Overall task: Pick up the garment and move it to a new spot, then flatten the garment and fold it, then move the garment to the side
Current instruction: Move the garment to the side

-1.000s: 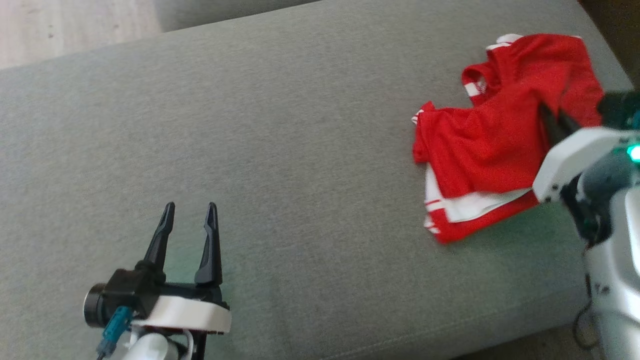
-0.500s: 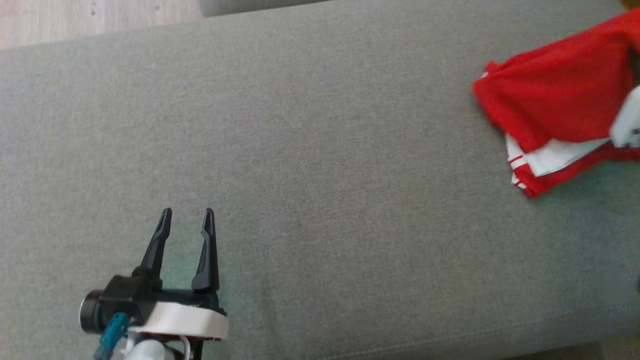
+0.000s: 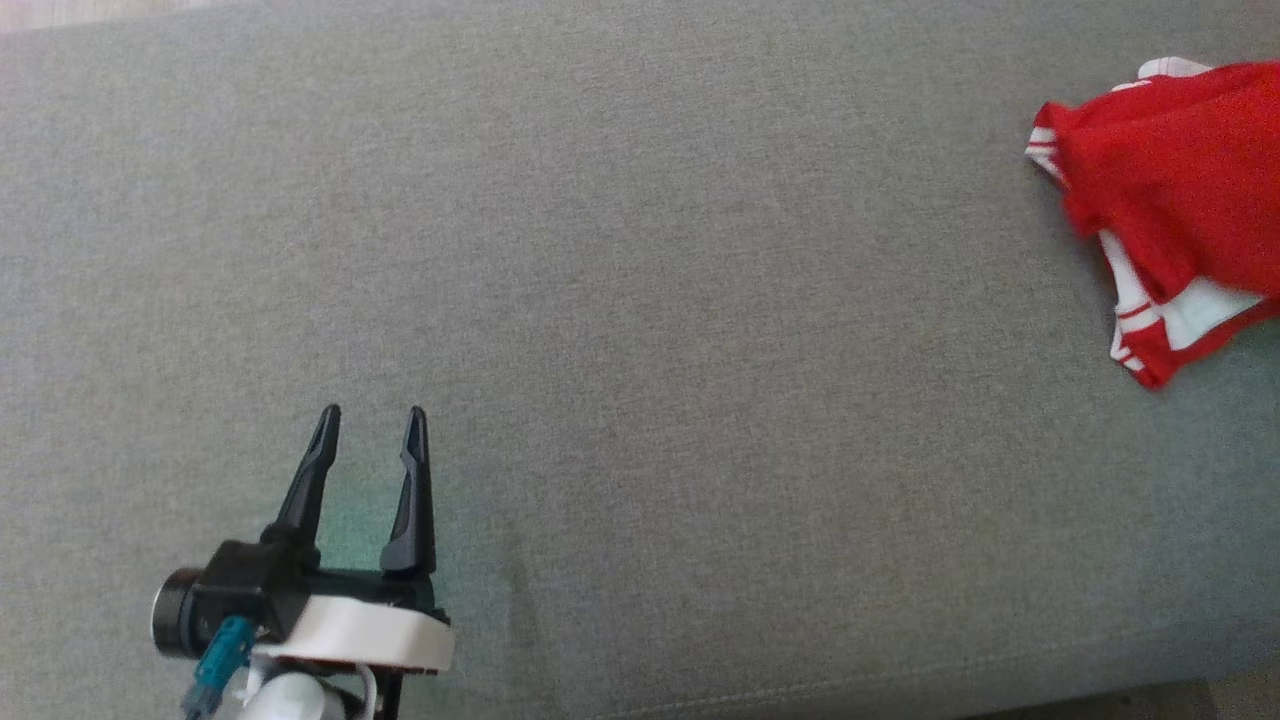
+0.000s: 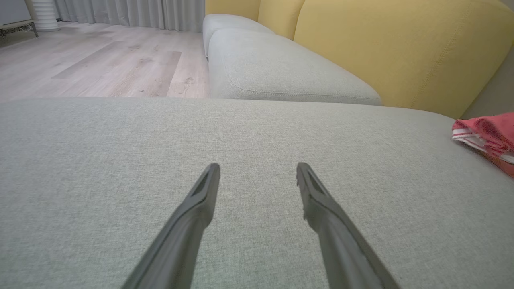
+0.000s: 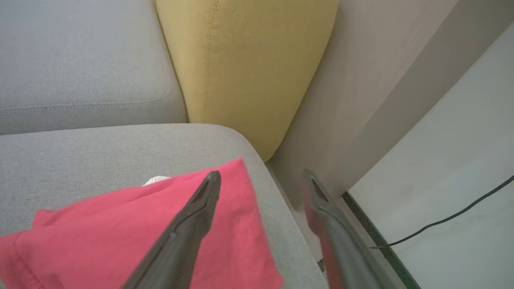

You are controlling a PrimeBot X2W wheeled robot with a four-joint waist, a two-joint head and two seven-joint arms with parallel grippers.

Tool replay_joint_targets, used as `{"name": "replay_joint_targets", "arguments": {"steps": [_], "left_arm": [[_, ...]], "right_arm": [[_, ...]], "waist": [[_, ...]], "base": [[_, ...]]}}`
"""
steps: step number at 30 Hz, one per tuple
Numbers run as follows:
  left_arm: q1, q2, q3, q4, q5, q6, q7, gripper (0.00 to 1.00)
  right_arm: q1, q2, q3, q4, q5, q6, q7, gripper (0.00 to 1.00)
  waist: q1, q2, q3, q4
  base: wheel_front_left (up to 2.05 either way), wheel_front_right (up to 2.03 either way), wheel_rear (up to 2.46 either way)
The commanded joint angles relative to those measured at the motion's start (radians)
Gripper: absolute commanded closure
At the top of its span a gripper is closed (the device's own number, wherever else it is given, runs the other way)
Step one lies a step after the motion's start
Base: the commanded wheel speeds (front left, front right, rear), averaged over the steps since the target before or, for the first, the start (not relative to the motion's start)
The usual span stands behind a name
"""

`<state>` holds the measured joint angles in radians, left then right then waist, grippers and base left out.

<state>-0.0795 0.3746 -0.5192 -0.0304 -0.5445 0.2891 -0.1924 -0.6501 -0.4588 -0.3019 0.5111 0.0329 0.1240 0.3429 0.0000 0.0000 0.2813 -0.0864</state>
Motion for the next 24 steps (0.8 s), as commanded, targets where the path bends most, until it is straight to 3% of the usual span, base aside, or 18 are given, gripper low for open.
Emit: {"name": "replay_joint_targets", "arguments": {"steps": [1,14,24], "left_arm": [[-0.044,0.026,0.029,-0.032,0.011,0.004,0.001,0.00],[-0.044,0.033,0.035,-0.036,0.002,0.014,0.004,0.00],[-0.032,0.007,0.074,-0.004,-0.044,0.010,-0.031,0.00]], "right_arm": [[-0.027,-0.019,0.016,-0.036,-0.015,0.007,-0.021,0.00],[-0.007,0.069,0.243,-0.208,0.088,0.007,-0.060,0.00],[0.135,0.168,0.299,-0.341,0.111,0.007,-0.140,0.00]], "waist": [[0.0000,0.0000,-0.001,0.000],[0.0000,0.0000,-0.039,-0.025],[0.0000,0.0000,-0.146,0.011]], "base": [[0.00,0.00,0.00],[0.00,0.00,0.00],[0.00,0.00,0.00]]}}
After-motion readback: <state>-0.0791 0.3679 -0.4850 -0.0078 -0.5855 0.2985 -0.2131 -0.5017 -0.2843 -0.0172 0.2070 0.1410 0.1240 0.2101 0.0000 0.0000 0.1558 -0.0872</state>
